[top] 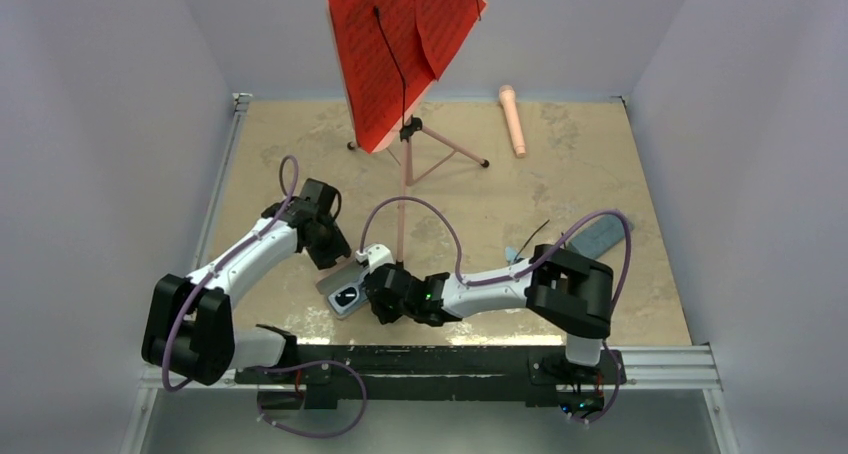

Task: Organize the sunglasses
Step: Adjust the case with sunglasses at the center of the board.

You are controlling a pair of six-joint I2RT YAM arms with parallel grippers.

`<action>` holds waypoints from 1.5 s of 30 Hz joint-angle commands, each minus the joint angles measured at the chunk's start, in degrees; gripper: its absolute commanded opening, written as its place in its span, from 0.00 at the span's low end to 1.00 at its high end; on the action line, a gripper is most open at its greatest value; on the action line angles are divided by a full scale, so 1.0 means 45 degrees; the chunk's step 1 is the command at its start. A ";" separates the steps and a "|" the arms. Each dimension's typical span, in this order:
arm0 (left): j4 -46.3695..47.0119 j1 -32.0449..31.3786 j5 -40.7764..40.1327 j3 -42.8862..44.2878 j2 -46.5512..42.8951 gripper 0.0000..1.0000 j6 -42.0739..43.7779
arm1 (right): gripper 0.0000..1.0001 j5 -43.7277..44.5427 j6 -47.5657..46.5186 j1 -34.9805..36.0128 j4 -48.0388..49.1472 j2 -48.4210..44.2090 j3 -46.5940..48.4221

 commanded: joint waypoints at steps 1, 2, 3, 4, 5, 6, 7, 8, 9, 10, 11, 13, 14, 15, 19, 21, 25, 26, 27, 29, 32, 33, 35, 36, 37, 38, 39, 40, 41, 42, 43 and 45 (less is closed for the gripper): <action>0.0529 0.0034 0.0786 -0.0458 -0.0054 0.40 0.0190 | 0.28 0.1260 0.1181 0.0061 -0.0488 0.0258 0.0632; 0.0576 0.0011 0.0839 -0.0537 -0.0083 0.39 0.0163 | 0.28 0.1294 0.1263 0.0061 -0.0488 0.0419 0.0696; 0.0640 -0.0036 0.0884 -0.0634 -0.0128 0.39 0.0125 | 0.28 0.1369 0.1344 0.0061 -0.0825 0.0533 0.0785; 0.0694 -0.0115 0.0939 -0.0713 -0.0185 0.39 0.0098 | 0.28 0.1425 0.1439 0.0076 -0.0945 0.0630 0.0872; 0.0699 -0.0198 0.0958 -0.0786 -0.0222 0.38 0.0051 | 0.28 0.1466 0.1490 0.0063 -0.1009 0.0728 0.0958; 0.0665 -0.0318 0.0904 -0.0819 -0.0248 0.38 -0.0016 | 0.27 0.1596 0.1570 0.0061 -0.1124 0.0811 0.1038; 0.0563 -0.0453 0.0785 -0.0852 -0.0276 0.37 -0.0134 | 0.27 0.1642 0.1692 0.0061 -0.1200 0.0872 0.1123; 0.0402 -0.0680 0.0558 -0.0855 -0.0316 0.37 -0.0334 | 0.27 0.1664 0.1808 0.0061 -0.1287 0.0914 0.1188; 0.0230 -0.0967 0.0307 -0.0879 -0.0375 0.36 -0.0608 | 0.27 0.1723 0.1893 0.0061 -0.1323 0.0944 0.1215; 0.0113 -0.1281 0.0032 -0.0924 -0.0431 0.36 -0.0865 | 0.27 0.1758 0.1972 0.0061 -0.1356 0.0965 0.1226; 0.0035 -0.1623 -0.0183 -0.1010 -0.0482 0.36 -0.1168 | 0.27 0.1808 0.2048 0.0063 -0.1375 0.0984 0.1244; -0.0117 -0.2209 -0.0489 -0.1188 -0.0512 0.33 -0.1729 | 0.27 0.1923 0.2290 0.0066 -0.1393 0.0995 0.1234; -0.0298 -0.2413 -0.0671 -0.1280 -0.0502 0.32 -0.2011 | 0.27 0.1946 0.2375 0.0062 -0.1363 0.0990 0.1168; -0.0412 -0.2555 -0.0837 -0.1369 -0.0505 0.32 -0.2212 | 0.27 0.1973 0.2506 0.0061 -0.1281 0.0939 0.1054; -0.0730 -0.3013 -0.1307 -0.1700 -0.0328 0.31 -0.2948 | 0.26 0.1829 0.2487 0.0067 -0.0791 0.0823 0.0762; -0.0662 -0.3428 -0.1324 -0.1840 -0.0111 0.31 -0.3249 | 0.26 0.1842 0.2535 0.0078 -0.0912 0.0889 0.0853; -0.0515 -0.3801 -0.1260 -0.2086 0.0484 0.29 -0.3757 | 0.26 0.1773 0.2643 0.0061 -0.0785 0.0803 0.0731; -0.0624 -0.3918 -0.1324 -0.2086 0.0619 0.29 -0.3922 | 0.26 0.1756 0.2666 0.0061 -0.0755 0.0810 0.0704; -0.0743 -0.4086 -0.1451 -0.2081 0.0714 0.28 -0.4172 | 0.26 0.1723 0.2681 0.0061 -0.0761 0.0828 0.0715; -0.1103 -0.4616 -0.1846 -0.1964 0.0835 0.28 -0.4835 | 0.26 0.1651 0.2777 0.0071 -0.0753 0.0886 0.0738; -0.1820 -0.5538 -0.2648 -0.1662 0.1155 0.28 -0.5965 | 0.26 0.1609 0.2893 0.0071 -0.0720 0.0885 0.0705; -0.2015 -0.5793 -0.2811 -0.1539 0.1301 0.28 -0.6278 | 0.26 0.1609 0.2932 0.0065 -0.0707 0.0847 0.0659; -0.2436 -0.6316 -0.3149 -0.1306 0.1715 0.28 -0.7008 | 0.26 0.1630 0.2992 0.0062 -0.0650 0.0765 0.0580; -0.2671 -0.6605 -0.3332 -0.1153 0.1991 0.28 -0.7385 | 0.26 0.1604 0.3010 0.0071 -0.0602 0.0730 0.0524; -0.2935 -0.6851 -0.3470 -0.0900 0.2306 0.28 -0.7767 | 0.25 0.1574 0.3042 0.0065 -0.0588 0.0718 0.0475; -0.3222 -0.7078 -0.3631 -0.0729 0.2621 0.28 -0.8061 | 0.26 0.1561 0.3080 0.0061 -0.0586 0.0690 0.0457; -0.3472 -0.7247 -0.3744 -0.0563 0.2944 0.28 -0.8337 | 0.25 0.1510 0.3104 0.0061 -0.0586 0.0679 0.0421; -0.3684 -0.7369 -0.3785 -0.0408 0.3206 0.28 -0.8599 | 0.26 0.1479 0.3139 0.0056 -0.0586 0.0678 0.0399; -0.3927 -0.7452 -0.3834 -0.0277 0.3544 0.28 -0.8829 | 0.26 0.1463 0.3173 0.0060 -0.0583 0.0663 0.0347; -0.4095 -0.7565 -0.3892 -0.0211 0.3709 0.28 -0.9153 | 0.26 0.1437 0.3223 0.0056 -0.0424 0.0627 0.0258; -0.4226 -0.7689 -0.3899 -0.0181 0.3793 0.28 -0.9516 | 0.25 0.1458 0.3293 0.0073 -0.0211 0.0564 0.0117; -0.3985 -0.7919 -0.3738 -0.0250 0.3707 0.29 -0.9833 | 0.26 0.1453 0.3378 0.0047 0.0050 0.0460 -0.0164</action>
